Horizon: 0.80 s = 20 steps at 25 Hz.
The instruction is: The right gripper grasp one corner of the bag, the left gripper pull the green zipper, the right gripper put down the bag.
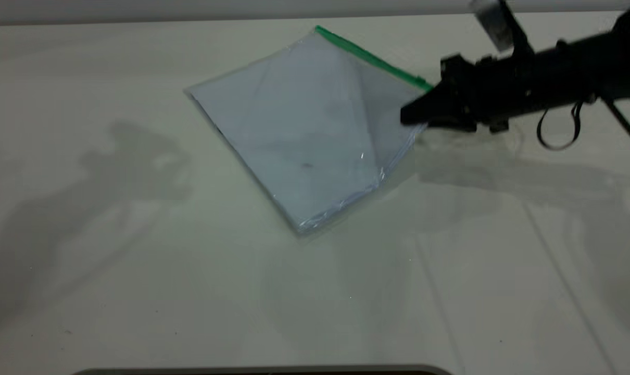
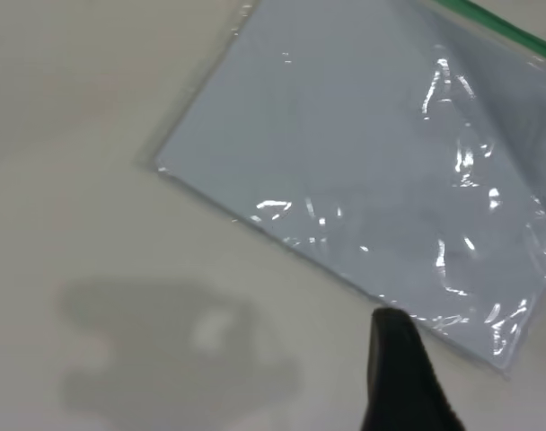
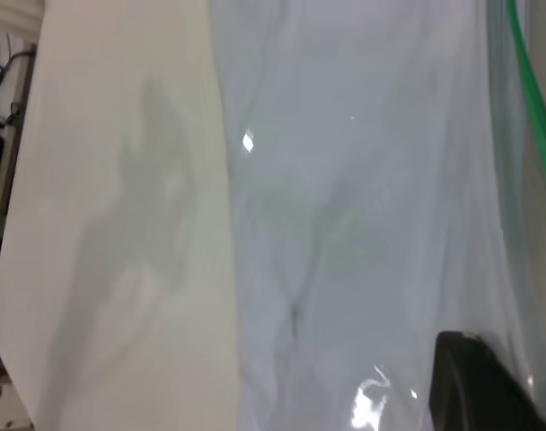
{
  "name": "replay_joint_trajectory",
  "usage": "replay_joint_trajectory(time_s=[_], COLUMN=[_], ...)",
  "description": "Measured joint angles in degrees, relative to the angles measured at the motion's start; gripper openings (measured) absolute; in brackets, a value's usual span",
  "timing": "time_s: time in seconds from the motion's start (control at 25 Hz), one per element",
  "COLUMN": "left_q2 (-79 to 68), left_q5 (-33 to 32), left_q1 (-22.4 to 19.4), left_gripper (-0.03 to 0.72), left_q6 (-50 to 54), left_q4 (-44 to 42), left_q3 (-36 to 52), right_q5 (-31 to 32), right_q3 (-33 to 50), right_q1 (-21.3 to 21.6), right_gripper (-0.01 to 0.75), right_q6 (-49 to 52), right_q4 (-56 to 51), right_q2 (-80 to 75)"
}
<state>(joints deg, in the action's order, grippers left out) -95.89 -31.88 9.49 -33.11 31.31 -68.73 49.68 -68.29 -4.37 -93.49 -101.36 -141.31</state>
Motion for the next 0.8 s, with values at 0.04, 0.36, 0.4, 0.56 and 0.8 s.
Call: replay_joint_trajectory(time_s=[0.04, 0.36, 0.4, 0.56, 0.8], left_q2=[-0.4, -9.3, -11.1, -18.0, -25.2], left_q5=[-0.8, -11.8, -14.0, -20.1, -25.2], left_q1=[0.1, 5.4, 6.0, 8.1, 11.8], left_gripper=[0.473, 0.473, 0.473, 0.473, 0.473], left_q6=[0.0, 1.0, 1.6, 3.9, 4.6], left_q4=[0.4, 0.4, -0.2, -5.0, -10.5], left_q3=[-1.1, -19.3, -21.9, -30.1, -37.8], right_q5=[0.0, 0.1, 0.1, 0.7, 3.7], right_q3=[0.0, 0.0, 0.0, 0.0, 0.0], right_q1=[-0.3, -3.2, -3.3, -3.6, -3.6], right_gripper=[0.035, 0.035, 0.035, 0.035, 0.035], right_q6=[0.0, -0.1, -0.1, -0.1, -0.1], right_q4=[0.0, 0.4, 0.4, 0.4, 0.6], right_q2=[0.7, 1.8, 1.8, 1.8, 1.8])
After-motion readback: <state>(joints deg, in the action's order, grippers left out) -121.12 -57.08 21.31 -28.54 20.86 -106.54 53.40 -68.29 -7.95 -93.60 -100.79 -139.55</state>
